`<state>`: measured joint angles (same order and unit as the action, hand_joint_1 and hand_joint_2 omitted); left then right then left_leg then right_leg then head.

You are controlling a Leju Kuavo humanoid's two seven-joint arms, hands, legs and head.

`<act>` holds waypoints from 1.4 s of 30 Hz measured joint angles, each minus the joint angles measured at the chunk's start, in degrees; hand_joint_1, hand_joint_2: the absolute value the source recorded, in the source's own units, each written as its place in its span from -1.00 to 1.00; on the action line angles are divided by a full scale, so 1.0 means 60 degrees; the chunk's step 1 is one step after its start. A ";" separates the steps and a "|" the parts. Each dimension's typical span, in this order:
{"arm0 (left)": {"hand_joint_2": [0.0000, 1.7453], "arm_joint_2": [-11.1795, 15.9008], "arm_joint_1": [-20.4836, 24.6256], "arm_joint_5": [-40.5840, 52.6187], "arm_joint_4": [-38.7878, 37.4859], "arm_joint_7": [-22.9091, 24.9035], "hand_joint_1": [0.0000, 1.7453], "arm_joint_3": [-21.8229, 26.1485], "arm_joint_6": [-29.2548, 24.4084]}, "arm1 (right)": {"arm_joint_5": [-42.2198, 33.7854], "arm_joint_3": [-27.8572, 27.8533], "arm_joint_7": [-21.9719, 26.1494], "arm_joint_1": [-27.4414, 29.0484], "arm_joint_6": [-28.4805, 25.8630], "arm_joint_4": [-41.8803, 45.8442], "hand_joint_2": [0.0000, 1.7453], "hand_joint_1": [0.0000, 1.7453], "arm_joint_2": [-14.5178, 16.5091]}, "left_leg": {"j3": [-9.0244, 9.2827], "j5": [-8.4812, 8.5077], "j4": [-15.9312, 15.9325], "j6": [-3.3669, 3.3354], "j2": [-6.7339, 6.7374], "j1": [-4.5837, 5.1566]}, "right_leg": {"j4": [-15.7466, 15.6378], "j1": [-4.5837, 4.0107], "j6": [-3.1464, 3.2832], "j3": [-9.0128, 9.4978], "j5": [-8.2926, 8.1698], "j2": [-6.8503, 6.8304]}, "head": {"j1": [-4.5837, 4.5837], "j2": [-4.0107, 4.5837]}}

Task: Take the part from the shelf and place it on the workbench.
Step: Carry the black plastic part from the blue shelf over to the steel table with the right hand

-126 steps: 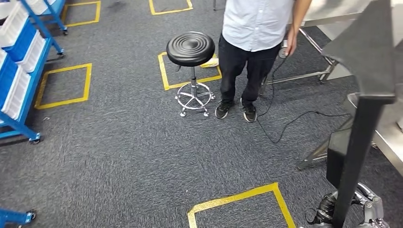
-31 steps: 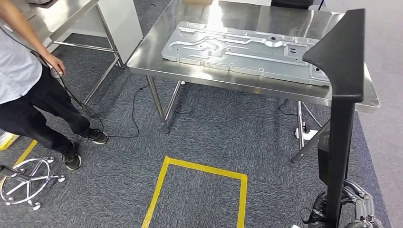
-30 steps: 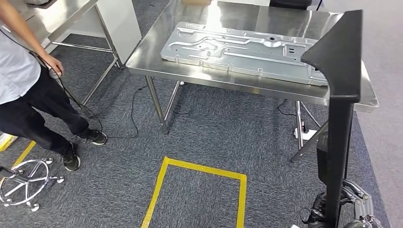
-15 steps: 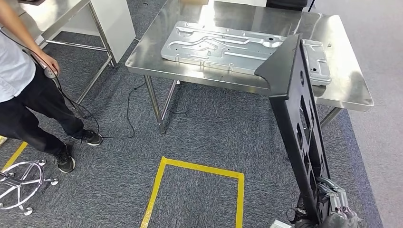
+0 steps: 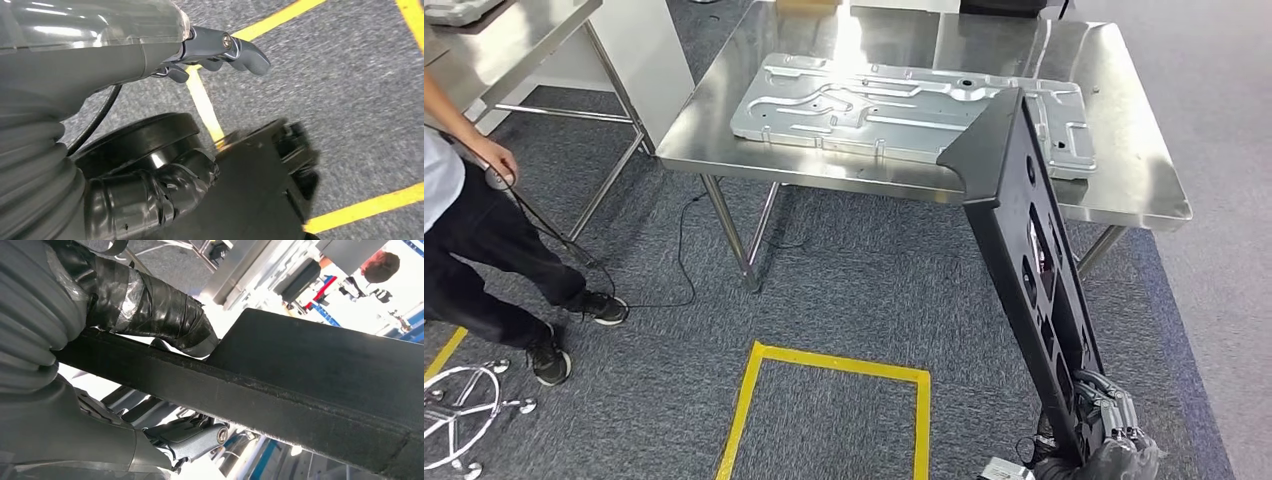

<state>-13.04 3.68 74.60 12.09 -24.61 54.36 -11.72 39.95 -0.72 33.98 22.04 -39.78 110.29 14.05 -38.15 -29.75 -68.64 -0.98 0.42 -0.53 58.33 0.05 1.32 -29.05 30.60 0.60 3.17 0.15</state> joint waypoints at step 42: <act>1.00 0.0049 0.0007 0.0105 0.0000 -0.0011 -1.00 -0.0008 -0.0043 | -0.0680 -0.0179 0.0548 -0.0090 0.0000 0.0106 1.00 1.00 -0.0033 | 0.1043 0.0398 0.1671 -0.0456 -0.0130 0.0136 | 0.2313 0.0105 -0.0459 -0.0840 0.1049 0.0011 | 0.0019 0.0000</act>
<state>-12.74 3.72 75.23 12.09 -24.68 54.31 -11.97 35.87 -1.79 37.26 21.50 -39.78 110.92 13.86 -31.89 -27.36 -58.61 -3.71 -0.36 0.29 72.21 0.69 -1.43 -34.09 36.89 0.67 3.29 0.15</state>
